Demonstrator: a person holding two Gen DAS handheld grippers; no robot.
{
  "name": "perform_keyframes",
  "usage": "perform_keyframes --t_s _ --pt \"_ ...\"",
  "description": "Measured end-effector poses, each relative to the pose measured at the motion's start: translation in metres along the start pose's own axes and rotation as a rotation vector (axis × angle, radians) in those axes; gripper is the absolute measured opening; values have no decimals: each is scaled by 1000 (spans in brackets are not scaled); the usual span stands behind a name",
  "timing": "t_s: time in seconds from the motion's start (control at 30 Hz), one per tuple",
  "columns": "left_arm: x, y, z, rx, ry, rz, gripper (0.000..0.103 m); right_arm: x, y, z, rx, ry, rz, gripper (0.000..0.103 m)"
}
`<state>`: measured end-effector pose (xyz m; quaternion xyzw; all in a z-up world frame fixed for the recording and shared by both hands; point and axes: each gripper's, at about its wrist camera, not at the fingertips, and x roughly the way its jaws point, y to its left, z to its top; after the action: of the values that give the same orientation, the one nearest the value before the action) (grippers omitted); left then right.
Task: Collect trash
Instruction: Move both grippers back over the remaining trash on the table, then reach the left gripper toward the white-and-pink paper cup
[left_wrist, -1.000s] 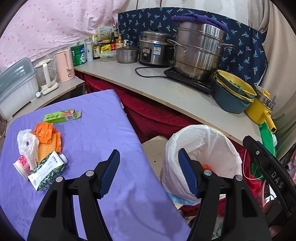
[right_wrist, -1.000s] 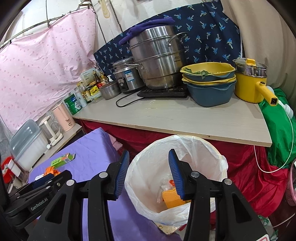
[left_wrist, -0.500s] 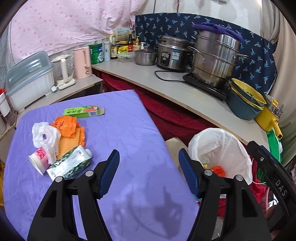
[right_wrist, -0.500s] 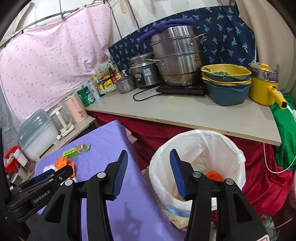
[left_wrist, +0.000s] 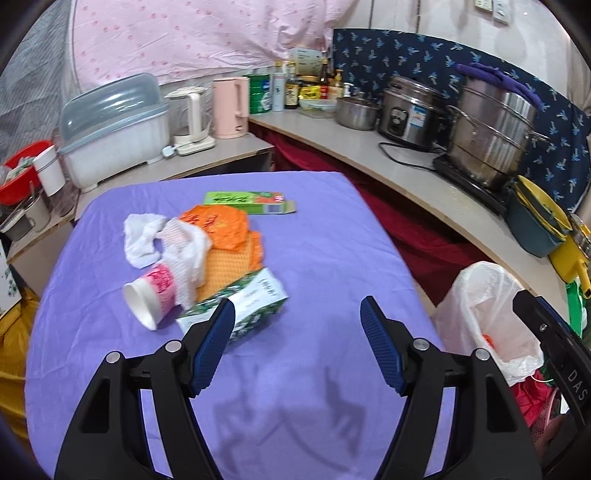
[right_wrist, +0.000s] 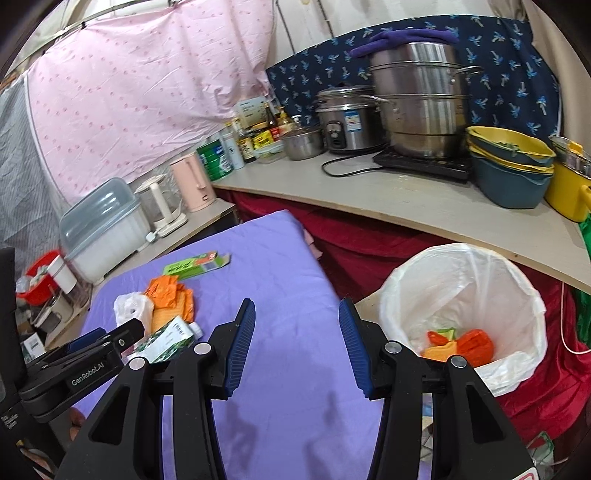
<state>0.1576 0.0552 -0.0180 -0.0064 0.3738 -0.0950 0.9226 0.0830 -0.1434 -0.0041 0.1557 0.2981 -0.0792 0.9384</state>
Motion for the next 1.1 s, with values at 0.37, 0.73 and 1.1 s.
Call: perform_keyframes --t_s 0.37,0.73,1.1 --pt "10 77 -16 -56 25 111 70 22 64 -26 -71 68 70 51" --pt "26 135 -19 -26 38 149 82 53 121 -57 -124 156 123 52" --pt "64 159 -14 80 35 110 88 80 142 -67 -129 206 112 52"
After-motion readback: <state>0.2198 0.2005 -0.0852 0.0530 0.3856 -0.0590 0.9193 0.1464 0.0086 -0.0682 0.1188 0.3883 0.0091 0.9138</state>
